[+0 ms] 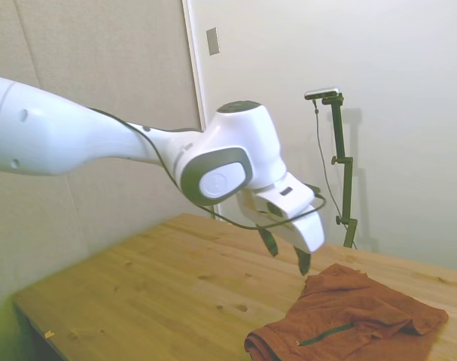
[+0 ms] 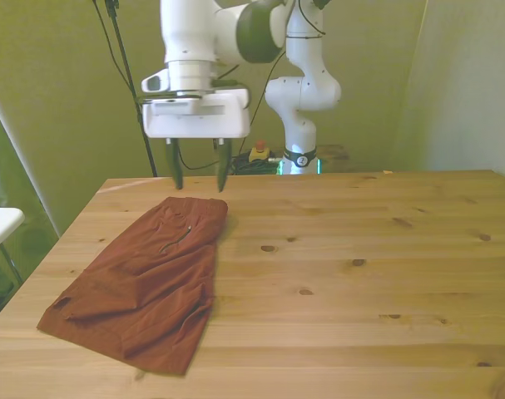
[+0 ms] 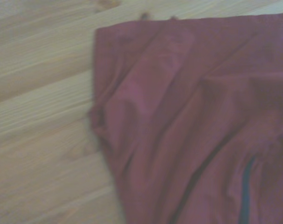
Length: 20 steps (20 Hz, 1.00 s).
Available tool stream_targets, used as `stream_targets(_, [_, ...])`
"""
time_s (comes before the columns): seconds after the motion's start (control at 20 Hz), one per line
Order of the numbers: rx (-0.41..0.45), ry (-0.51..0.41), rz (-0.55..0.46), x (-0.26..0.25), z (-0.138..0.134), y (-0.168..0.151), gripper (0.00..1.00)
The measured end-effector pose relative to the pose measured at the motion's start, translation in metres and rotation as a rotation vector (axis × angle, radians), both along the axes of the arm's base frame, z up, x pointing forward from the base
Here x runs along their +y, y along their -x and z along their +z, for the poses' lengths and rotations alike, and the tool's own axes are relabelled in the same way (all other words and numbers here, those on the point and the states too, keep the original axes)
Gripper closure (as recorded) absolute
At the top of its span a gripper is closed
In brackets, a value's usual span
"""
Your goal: Unfold the shorts
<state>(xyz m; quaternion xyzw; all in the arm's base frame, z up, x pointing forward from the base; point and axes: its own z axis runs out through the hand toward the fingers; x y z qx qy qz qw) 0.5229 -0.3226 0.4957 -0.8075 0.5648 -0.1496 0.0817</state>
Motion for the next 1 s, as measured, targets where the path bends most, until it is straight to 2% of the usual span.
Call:
stream_targets(0.2, [0.002,-0.059,-0.090,-0.075,-0.017,-0.014,0.00])
stream_targets(0.5, [0.013,-0.109,-0.174,-0.136,-0.045,-0.045,0.00])
stream_targets(1.0, [0.056,-0.193,-0.264,-0.178,-0.094,-0.089,0.00])
